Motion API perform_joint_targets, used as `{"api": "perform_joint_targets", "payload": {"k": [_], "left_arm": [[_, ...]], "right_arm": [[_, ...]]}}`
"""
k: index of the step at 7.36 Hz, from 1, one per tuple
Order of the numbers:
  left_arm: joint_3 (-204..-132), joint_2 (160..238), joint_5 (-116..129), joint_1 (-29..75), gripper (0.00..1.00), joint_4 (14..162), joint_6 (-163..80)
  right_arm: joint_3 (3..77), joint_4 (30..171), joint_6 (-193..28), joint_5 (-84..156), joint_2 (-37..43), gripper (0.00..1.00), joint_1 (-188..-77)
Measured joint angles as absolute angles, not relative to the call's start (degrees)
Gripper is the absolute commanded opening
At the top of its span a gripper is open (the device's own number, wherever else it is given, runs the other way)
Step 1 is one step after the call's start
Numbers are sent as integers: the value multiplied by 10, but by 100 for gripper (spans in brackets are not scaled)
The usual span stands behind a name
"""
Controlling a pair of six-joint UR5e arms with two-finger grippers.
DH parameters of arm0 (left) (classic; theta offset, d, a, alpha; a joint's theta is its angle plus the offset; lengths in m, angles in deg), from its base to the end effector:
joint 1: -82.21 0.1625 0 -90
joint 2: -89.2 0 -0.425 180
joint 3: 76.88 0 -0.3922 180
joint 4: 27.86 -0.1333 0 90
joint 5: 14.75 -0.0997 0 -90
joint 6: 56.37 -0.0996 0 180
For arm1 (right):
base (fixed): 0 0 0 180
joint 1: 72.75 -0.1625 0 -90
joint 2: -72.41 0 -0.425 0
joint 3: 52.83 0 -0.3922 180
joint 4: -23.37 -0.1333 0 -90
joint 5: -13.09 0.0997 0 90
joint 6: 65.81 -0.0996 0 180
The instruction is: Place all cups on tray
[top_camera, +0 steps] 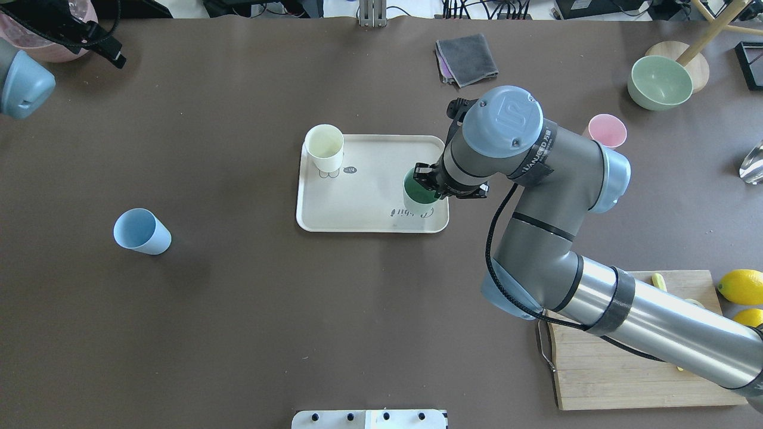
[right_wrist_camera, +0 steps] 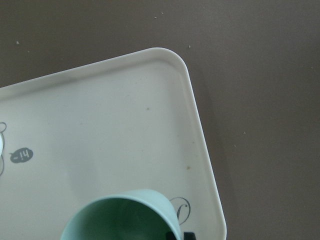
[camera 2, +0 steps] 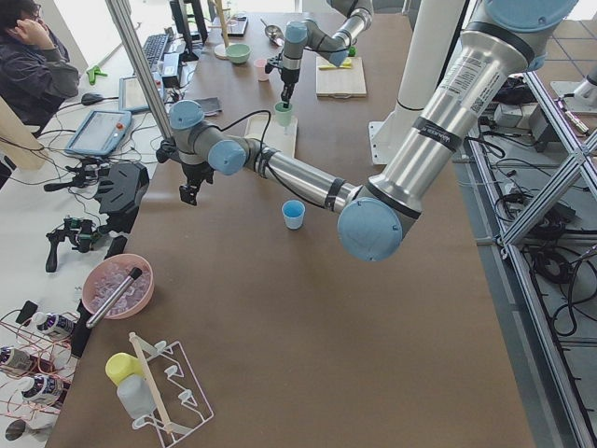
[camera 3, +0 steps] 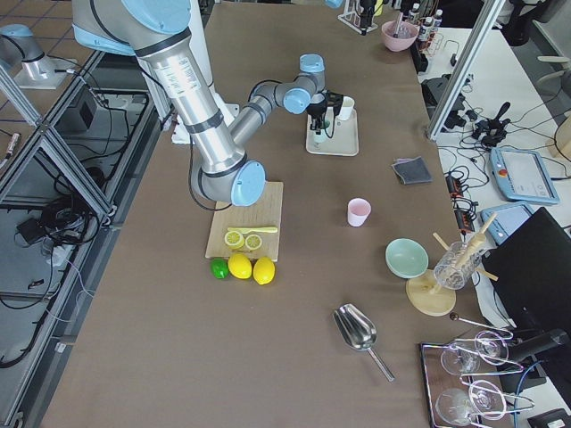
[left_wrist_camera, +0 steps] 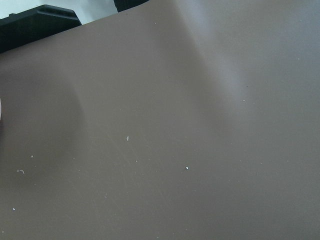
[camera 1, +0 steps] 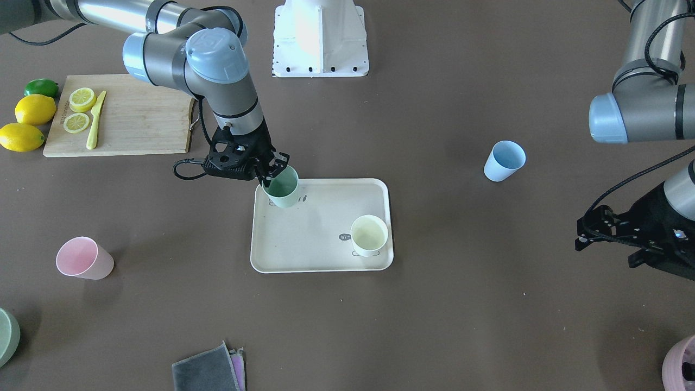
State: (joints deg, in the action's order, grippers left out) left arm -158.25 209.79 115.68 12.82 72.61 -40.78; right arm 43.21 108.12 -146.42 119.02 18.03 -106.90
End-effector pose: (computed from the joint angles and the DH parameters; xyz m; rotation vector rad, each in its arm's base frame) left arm 0.1838 -0.6839 0.3922 0.3026 0.8223 0.2816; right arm -0.5021 -0.4686 0.2399 0.0583 -0.8554 0.2917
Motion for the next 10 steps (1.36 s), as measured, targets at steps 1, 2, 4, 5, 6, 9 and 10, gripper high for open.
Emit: {"api": "perform_joint_targets", "payload": {"k": [1, 2, 4, 5, 6, 9, 10], "left_arm": [[-1582, 2097, 1157, 129, 98, 729, -407], [-1582, 2095, 1157, 130, 98, 734, -406], [-1590, 2089, 1157, 131, 98, 740, -387], [-1614, 2075, 1156, 134, 98, 742, -361], [-1658, 2045, 1155, 142, 99, 743, -331], [-1814, 1907, 1151, 201, 99, 768, -236], [-1831, 1868, 1138, 230, 99, 811, -197]], "right_arm": [[429, 1080, -1459, 1180, 181, 100, -1068], [428, 1080, -1451, 1171, 183, 100, -1067], [433, 1084, -1438, 1173, 188, 100, -1084], [437, 1091, -1420, 1191, 189, 100, -1107], [439, 1105, -1388, 1222, 189, 100, -1142], [469, 1187, -1199, 1318, 142, 100, -1277], [490, 1200, -1126, 1341, 102, 100, -1320]]}}
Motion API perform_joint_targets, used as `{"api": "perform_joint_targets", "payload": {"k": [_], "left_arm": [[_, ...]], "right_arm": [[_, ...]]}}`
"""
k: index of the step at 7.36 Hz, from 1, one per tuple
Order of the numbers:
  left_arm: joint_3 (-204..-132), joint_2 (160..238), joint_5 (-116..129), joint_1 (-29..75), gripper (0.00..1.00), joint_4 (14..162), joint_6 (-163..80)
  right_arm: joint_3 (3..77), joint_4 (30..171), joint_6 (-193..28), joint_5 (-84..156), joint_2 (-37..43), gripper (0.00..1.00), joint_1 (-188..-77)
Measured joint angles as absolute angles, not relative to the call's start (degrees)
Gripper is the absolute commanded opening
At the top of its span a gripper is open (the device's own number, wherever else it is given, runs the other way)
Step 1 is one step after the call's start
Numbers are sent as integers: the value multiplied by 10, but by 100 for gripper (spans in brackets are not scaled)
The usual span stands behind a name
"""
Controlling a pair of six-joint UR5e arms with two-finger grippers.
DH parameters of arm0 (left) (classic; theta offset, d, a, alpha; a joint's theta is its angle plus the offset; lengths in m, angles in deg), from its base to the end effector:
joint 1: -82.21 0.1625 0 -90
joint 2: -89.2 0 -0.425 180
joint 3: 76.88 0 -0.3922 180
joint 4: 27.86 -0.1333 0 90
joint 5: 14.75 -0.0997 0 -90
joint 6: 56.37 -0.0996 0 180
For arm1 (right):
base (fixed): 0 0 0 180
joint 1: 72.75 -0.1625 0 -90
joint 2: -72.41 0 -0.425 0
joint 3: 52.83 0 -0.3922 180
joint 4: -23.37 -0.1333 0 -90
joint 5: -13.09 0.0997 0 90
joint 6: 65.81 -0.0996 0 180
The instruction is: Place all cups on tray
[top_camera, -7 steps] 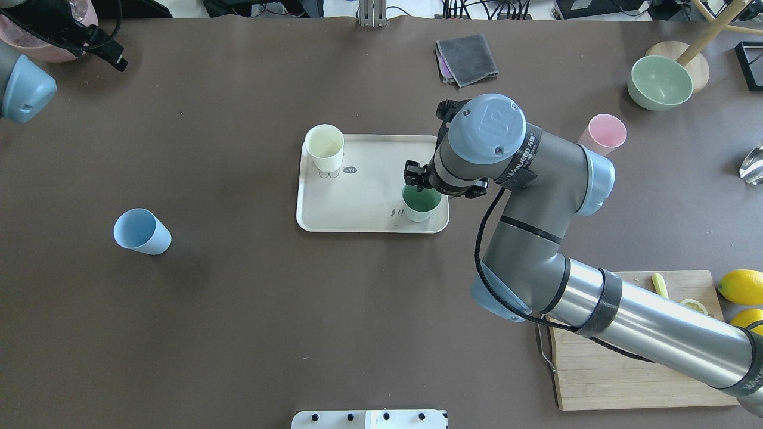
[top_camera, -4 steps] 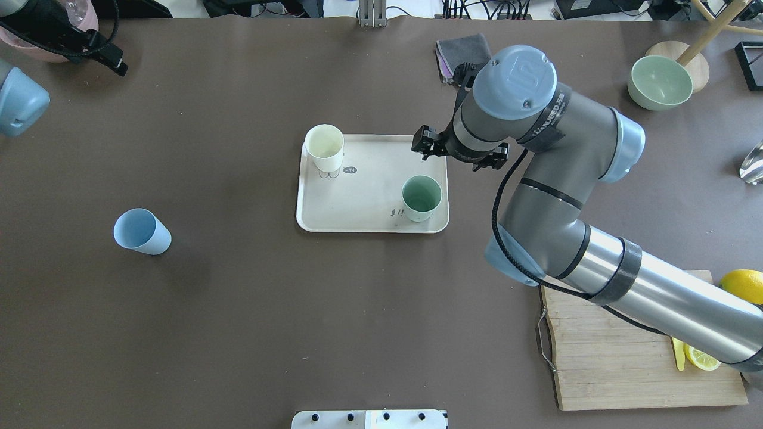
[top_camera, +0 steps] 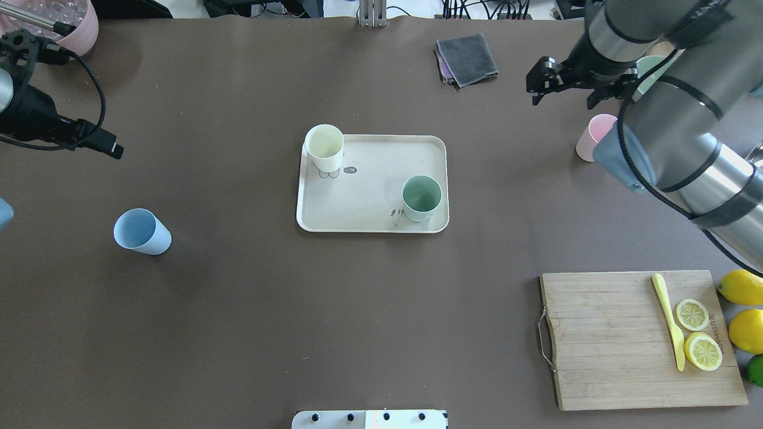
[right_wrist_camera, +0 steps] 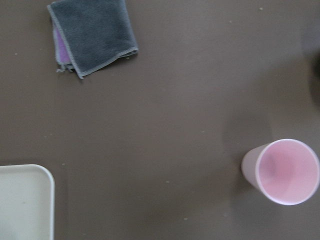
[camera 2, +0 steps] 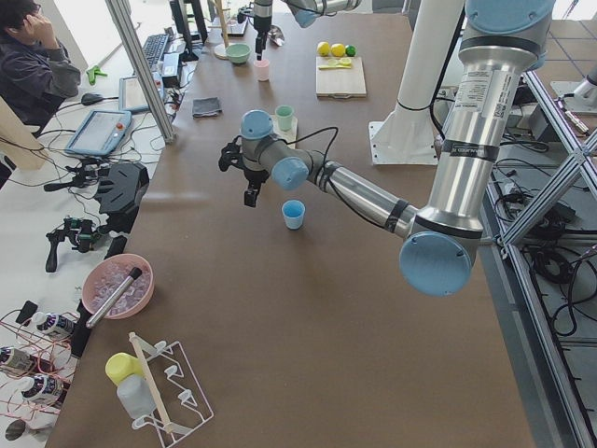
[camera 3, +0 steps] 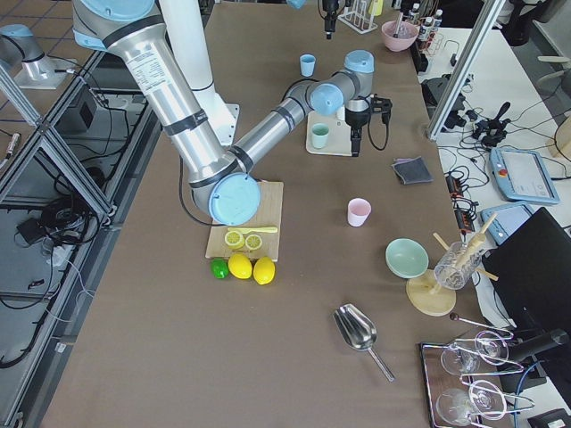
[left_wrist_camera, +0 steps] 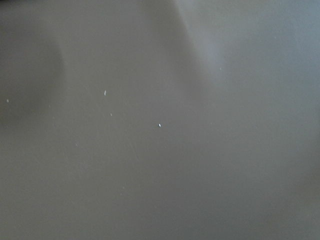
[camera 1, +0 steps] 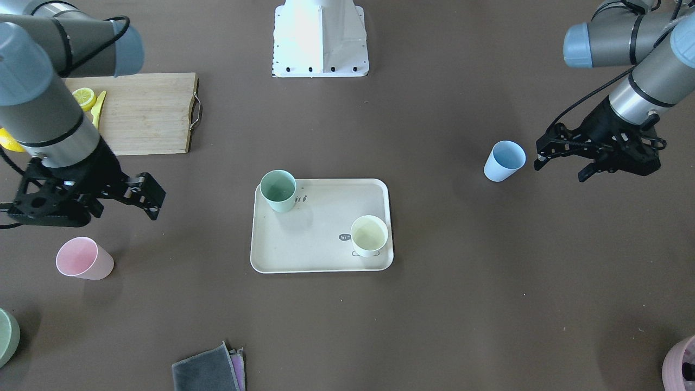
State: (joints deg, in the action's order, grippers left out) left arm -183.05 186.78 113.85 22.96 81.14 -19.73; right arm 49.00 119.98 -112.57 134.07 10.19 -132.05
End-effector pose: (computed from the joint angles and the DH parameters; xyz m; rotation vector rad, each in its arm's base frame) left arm 0.2155 -0.5014 0.4153 0.2403 0.9301 0.1564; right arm -0.2513 -0.5839 0.3058 0.1093 -0.7610 0.1107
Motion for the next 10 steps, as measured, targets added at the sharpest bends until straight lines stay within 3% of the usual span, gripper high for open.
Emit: {"api": "perform_joint_targets", "payload": {"k": [2, 5, 6, 7, 10], "left_arm": [[-1830, 1808, 1085, 289, 98, 896, -146], [-1799, 1792, 1057, 336, 93, 939, -124], [-1782, 1792, 1051, 348, 78, 964, -122], [-1768, 1793, 1048, 356, 1, 984, -121], [-1760, 1801, 1048, 362, 0, 997, -119]], "right_arm": [[505, 1205, -989, 1381, 35, 100, -1392], [506, 1199, -929, 1395, 1, 100, -1419], [506, 1198, -928, 1395, -3, 100, -1420], [507, 1198, -927, 1394, -5, 100, -1420], [507, 1198, -927, 1394, -8, 100, -1420]]}}
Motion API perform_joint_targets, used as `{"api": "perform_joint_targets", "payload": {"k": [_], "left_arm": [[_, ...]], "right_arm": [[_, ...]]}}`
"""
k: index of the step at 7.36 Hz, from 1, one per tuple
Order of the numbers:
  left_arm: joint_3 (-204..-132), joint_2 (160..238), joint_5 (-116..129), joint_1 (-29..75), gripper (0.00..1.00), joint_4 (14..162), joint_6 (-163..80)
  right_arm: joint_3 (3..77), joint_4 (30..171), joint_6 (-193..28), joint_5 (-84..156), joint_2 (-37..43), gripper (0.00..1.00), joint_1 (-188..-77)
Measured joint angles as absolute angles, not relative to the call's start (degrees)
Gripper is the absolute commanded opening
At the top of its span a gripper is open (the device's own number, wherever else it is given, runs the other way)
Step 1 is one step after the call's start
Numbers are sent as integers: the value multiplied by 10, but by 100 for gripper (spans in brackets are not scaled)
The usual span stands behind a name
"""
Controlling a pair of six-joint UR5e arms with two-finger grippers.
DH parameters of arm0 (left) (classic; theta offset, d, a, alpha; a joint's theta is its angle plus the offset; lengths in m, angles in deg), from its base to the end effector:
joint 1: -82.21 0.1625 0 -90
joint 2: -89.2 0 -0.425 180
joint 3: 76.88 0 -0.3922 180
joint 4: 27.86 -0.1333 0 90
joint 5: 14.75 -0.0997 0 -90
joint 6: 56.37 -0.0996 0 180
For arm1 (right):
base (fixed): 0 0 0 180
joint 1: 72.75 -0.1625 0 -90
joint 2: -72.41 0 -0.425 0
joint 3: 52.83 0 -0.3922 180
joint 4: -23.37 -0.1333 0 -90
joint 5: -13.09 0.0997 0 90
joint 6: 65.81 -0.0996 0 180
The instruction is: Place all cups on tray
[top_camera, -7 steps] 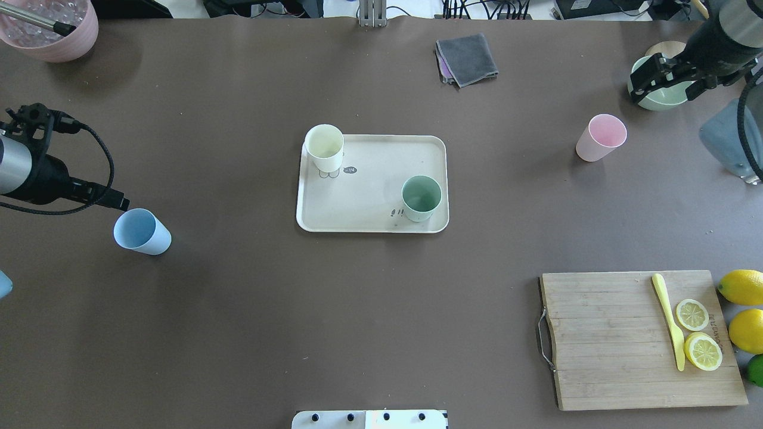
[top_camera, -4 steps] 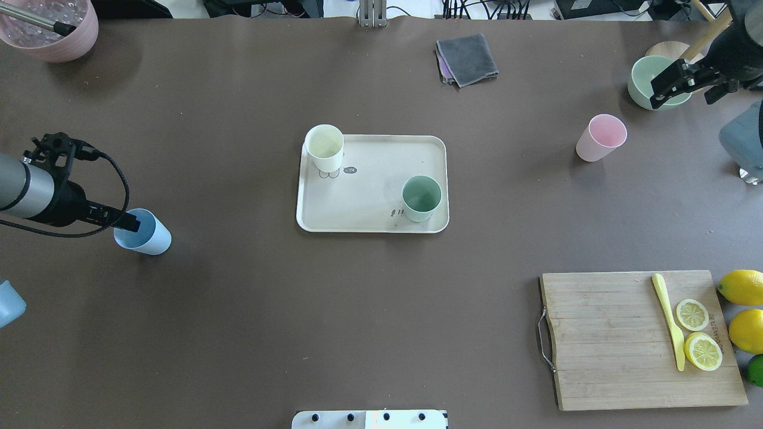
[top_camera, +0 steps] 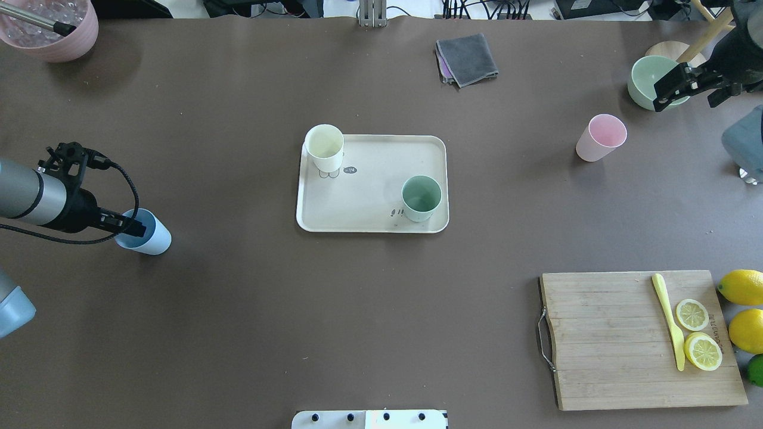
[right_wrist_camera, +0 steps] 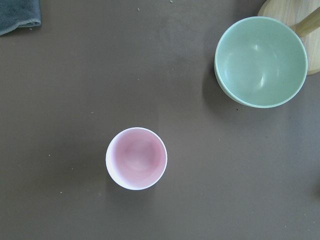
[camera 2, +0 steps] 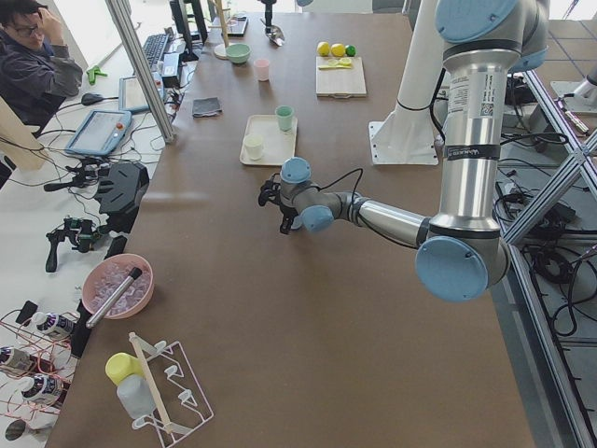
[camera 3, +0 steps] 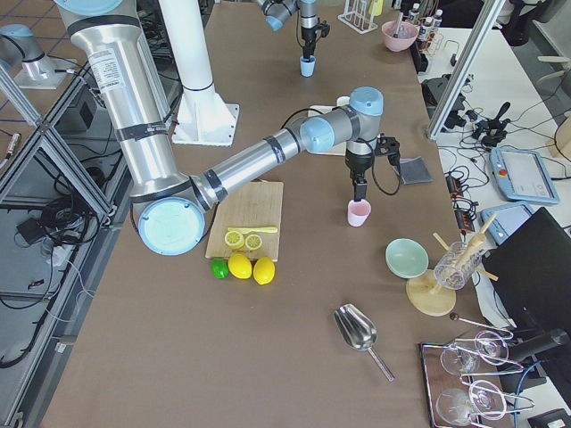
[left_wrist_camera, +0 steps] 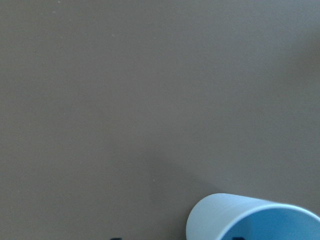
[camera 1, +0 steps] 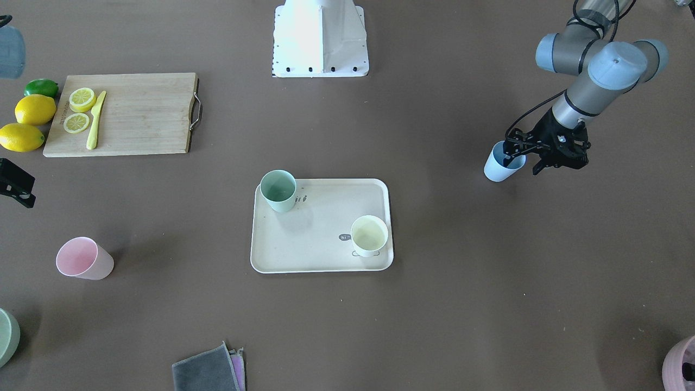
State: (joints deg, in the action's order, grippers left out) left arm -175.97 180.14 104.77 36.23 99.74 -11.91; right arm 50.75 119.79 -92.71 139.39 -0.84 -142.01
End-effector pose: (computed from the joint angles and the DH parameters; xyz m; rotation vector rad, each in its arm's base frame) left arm 0.3038 -0.4356 0.5039 0.2437 0.9141 0.2069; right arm -0.1375 -0.5731 0.4044 0.1167 -0.7333 -0.0296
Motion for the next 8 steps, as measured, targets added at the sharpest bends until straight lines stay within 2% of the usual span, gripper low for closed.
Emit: {"api": "perform_joint_targets", "payload": {"k": [4, 6, 8], "left_arm": [[-1776, 1828, 1053, 363, 0, 974, -118], [-1791, 1905, 1053, 364, 0, 887, -103], [-1772, 2005, 1042, 403, 0, 835, -23]], "right_arm": [[509, 1198, -927, 1393, -17, 100, -1420], [511, 1198, -927, 1392, -24, 100, -1421], [510, 1187, -927, 1391, -34, 100, -1420]]}}
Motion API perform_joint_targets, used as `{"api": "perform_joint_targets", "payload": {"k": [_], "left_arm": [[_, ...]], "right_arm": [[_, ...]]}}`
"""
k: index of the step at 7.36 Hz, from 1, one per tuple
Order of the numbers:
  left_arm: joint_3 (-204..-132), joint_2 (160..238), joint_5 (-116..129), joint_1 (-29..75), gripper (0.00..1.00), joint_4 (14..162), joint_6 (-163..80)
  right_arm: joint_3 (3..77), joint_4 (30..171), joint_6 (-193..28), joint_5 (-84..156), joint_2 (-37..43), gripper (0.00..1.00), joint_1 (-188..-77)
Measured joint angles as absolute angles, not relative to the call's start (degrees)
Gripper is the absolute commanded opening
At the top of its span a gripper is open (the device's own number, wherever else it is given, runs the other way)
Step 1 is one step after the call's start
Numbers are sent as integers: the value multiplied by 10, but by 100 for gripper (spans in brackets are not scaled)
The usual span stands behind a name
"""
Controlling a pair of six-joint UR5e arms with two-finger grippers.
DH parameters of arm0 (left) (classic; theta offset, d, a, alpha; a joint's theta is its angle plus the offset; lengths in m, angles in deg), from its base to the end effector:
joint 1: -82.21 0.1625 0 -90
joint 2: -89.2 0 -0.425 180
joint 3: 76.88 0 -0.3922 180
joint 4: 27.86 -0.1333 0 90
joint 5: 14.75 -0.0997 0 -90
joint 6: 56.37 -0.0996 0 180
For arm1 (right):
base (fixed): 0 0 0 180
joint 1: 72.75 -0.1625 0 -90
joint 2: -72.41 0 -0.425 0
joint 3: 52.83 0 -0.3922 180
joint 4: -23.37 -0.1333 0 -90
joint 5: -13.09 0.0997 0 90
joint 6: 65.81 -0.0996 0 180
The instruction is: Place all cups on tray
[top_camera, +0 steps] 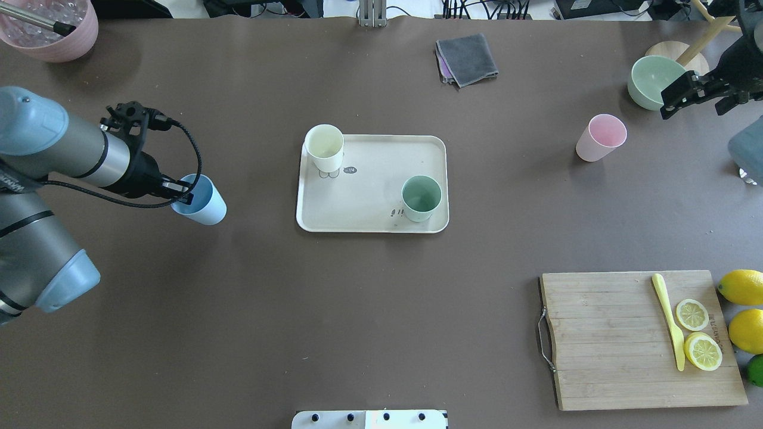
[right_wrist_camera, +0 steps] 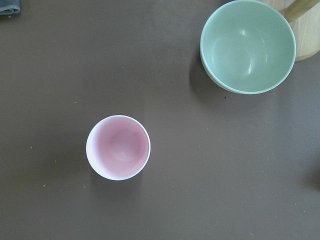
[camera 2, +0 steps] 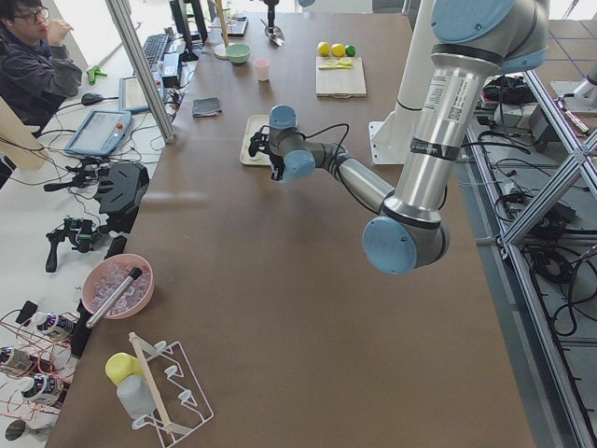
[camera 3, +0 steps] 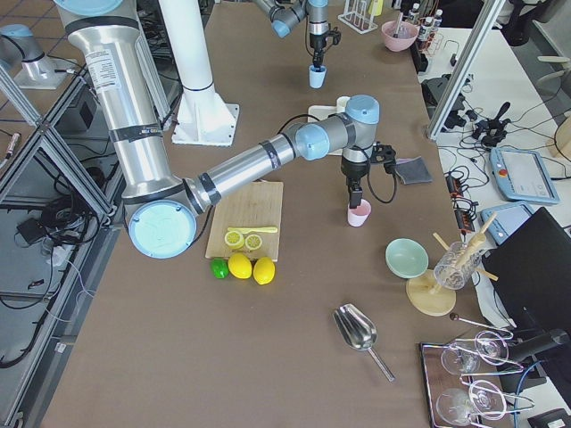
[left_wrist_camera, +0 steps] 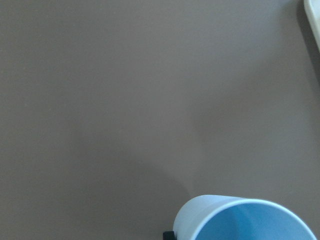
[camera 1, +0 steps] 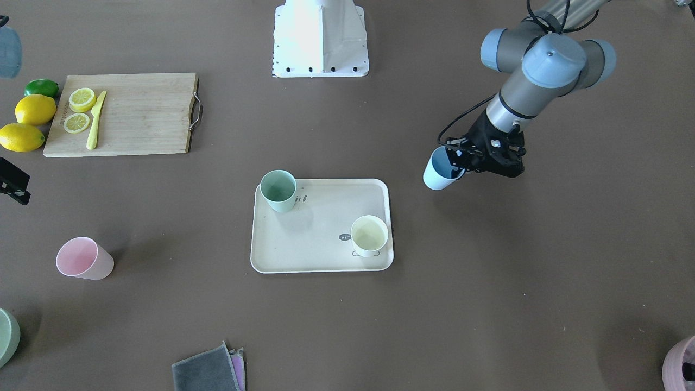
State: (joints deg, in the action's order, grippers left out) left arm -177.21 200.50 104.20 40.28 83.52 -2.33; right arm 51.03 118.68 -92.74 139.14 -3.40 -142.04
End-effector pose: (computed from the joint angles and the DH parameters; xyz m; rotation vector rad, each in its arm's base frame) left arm 0.4029 -0.4762 0.3256 0.2041 0.9965 0.1386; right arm -0.1329 -0.5628 0.4258 0.1002 -0.7224 -0.0211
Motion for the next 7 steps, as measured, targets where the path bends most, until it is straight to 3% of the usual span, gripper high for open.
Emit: {"api": "perform_joint_targets", "payload": {"k": [3, 4, 5, 7], "left_arm": [[-1687, 2124, 973, 463, 0, 827, 42], [-1674, 2143, 966, 467, 88, 826, 53], [-1667, 2151, 963, 468, 99, 828, 58], [-1669, 2154, 944, 467, 99, 829, 58]], "right_arm": [[509, 1166, -932, 1392, -46, 100, -1420], [509, 1165, -933, 1392, -47, 100, -1420], [507, 1165, -933, 1392, -47, 100, -1419], [498, 1164, -933, 1392, -42, 100, -1415]]}}
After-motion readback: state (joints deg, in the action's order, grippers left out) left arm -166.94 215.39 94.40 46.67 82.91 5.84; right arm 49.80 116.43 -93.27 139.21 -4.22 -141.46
